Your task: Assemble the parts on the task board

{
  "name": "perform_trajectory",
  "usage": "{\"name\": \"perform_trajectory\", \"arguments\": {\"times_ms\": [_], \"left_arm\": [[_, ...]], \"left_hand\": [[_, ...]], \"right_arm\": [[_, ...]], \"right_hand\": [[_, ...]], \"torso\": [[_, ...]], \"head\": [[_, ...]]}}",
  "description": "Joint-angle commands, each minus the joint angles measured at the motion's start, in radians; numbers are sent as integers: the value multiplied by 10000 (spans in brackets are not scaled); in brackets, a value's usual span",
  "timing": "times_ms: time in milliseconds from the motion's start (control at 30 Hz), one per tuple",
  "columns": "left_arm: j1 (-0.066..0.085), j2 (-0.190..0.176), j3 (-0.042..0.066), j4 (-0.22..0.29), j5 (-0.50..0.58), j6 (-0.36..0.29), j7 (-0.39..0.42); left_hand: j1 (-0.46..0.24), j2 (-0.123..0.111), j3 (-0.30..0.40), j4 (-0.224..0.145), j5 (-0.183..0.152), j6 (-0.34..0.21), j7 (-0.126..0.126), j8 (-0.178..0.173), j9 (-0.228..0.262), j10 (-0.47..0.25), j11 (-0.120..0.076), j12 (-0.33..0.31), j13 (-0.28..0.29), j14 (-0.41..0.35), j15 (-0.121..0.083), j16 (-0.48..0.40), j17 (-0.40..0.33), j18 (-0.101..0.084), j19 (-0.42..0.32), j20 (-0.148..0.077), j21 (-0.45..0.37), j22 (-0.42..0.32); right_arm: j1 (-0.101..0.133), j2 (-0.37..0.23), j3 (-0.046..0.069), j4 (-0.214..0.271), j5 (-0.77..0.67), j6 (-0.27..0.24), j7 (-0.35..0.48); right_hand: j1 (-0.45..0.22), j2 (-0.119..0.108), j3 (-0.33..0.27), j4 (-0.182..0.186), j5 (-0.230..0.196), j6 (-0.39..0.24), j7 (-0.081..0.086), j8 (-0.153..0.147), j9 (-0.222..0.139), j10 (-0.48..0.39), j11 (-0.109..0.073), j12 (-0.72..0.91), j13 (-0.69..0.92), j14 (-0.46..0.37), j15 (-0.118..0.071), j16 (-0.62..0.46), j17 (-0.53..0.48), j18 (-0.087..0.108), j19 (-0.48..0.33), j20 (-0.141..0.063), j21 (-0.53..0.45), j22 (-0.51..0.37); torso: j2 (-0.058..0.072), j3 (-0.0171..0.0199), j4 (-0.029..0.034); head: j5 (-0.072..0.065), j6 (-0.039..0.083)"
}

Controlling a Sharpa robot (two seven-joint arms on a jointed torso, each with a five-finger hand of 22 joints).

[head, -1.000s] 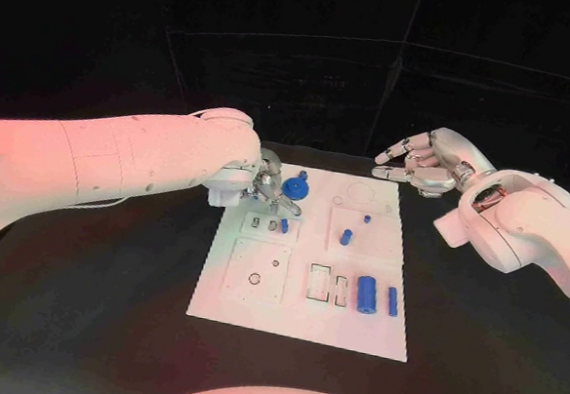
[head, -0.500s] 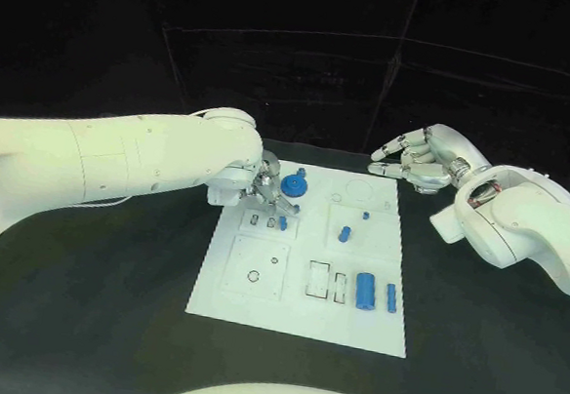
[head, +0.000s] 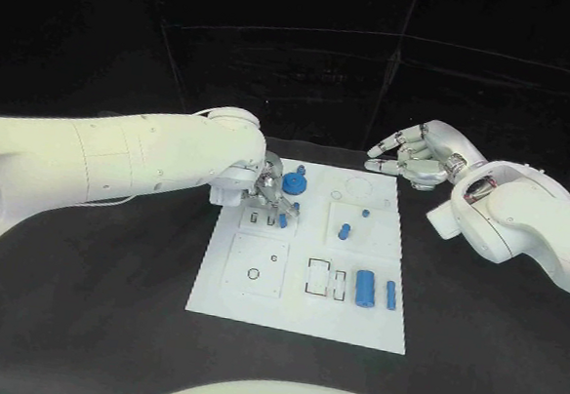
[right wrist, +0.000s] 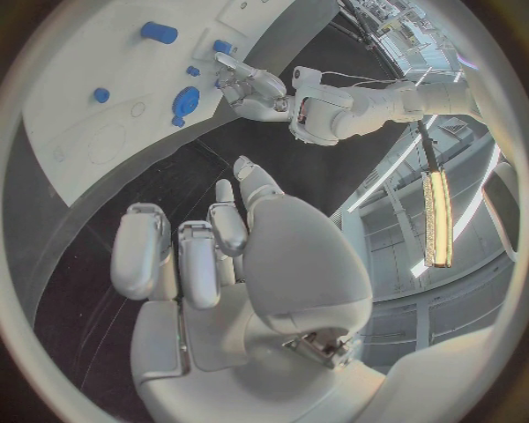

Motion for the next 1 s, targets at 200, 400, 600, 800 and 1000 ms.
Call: {"name": "perform_trajectory", "arguments": {"times_ms": [200, 400, 600, 800, 1000], "left_arm": [[-38, 99, 2, -50, -59, 157, 120], [-54, 114, 2, -39, -59, 76, 136], [-60, 119, 2, -10, -59, 40, 132], [-62, 111, 2, -7, -59, 35, 124], [-63, 125, 2, -9, -59, 31, 108]], "left_hand": [[183, 2, 2, -87, -17, -113, 8, 88, 56, -59, 6, -58, -65, 1020, -58, 30, 2632, -102, 67, -72, -37, -29], [264, 38, 34, -137, -15, -154, 14, 121, 107, -72, 12, -63, -72, 1020, -50, 30, 2632, -108, 67, -64, -21, 5], [381, 76, 86, -219, -14, -193, 18, 160, 165, -80, 17, -65, -78, 1020, -44, 30, 2632, -103, 52, -57, -31, -8], [566, 129, 187, -369, -14, -253, 27, 209, 246, -99, 25, -79, -102, 1020, -38, 30, 2632, -96, 30, -48, -48, -28], [937, 270, 485, -682, -14, -341, 36, 259, 356, -111, 35, -84, -113, 1020, -35, 30, 2632, -97, 21, -40, -39, -1]], "right_arm": [[21, 56, 5, -9, 28, 156, -48], [20, 96, 4, -31, 28, 170, -53], [20, 156, 3, -74, 28, 199, -73], [19, 187, 2, -104, 28, 226, -90], [18, 225, 2, -135, 28, 279, -148]], "right_hand": [[-35, 93, -74, 14, 28, -56, -10, 17, 14, -26, 51, 56, -1, 698, 60, 13, 828, -75, -7, 70, -46, -3], [-35, 93, -74, 14, 28, -56, -10, 17, 14, -26, 51, 56, -1, 698, 60, 13, 828, -75, -7, 70, -46, -3], [-35, 93, -74, 14, 28, -56, -10, 17, 14, -26, 51, 56, -1, 698, 60, 13, 828, -75, -7, 70, -46, -3], [-51, 99, -86, 28, 16, -62, -7, 22, 20, -32, 54, 56, -6, 698, 65, 13, 828, -74, -7, 74, -46, -3], [-55, 102, -90, 32, 14, -64, -7, 24, 21, -41, 55, 42, -17, 695, 66, 6, 814, -72, -13, 76, -53, -17]], "torso": [[8, -1, 13], [2, 0, -4], [12, 4, -2], [2, 1, 13], [8, -2, 4]], "head": [[-7, -15], [-12, -25], [-37, -40], [-55, -47], [-63, -43]]}}
